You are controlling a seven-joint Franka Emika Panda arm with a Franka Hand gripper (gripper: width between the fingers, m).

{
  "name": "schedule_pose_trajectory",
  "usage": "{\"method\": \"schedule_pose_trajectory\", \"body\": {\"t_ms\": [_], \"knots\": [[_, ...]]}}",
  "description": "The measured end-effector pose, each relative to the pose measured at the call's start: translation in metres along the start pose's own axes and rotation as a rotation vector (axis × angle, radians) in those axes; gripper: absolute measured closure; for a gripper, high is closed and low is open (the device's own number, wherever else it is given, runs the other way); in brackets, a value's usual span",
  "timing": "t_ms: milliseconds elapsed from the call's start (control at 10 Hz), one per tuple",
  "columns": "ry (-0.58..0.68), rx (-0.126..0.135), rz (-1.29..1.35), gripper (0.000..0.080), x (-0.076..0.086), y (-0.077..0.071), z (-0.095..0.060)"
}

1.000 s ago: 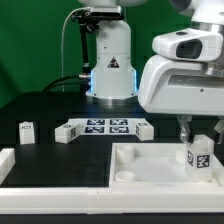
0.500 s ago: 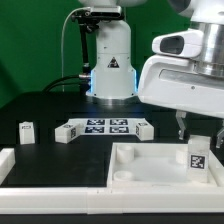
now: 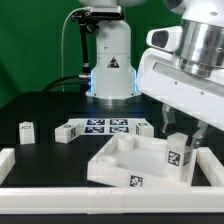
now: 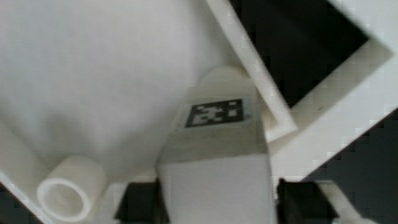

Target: Assemble one leg

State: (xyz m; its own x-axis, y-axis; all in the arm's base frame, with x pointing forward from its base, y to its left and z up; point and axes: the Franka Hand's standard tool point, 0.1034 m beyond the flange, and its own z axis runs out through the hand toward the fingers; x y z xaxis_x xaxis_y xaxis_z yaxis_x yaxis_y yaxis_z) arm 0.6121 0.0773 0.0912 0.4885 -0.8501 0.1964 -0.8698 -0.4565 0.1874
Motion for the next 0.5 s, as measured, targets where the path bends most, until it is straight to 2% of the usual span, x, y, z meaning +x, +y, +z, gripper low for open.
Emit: {"method": "schedule_pose_trajectory", "body": {"t_ms": [100, 200, 400, 500], "knots": [[0.002, -0.011, 0.017, 0.0485, 0.0021, 0.0029, 0.001], [0.003, -0.008, 0.012, 0.0485, 0.0021, 0.0022, 0.0011], [0.002, -0.008, 0.012, 0.0185, 0.002, 0.0022, 0.0011], [0.002, -0.008, 0.012, 0.0185, 0.002, 0.0022, 0.0011]]}}
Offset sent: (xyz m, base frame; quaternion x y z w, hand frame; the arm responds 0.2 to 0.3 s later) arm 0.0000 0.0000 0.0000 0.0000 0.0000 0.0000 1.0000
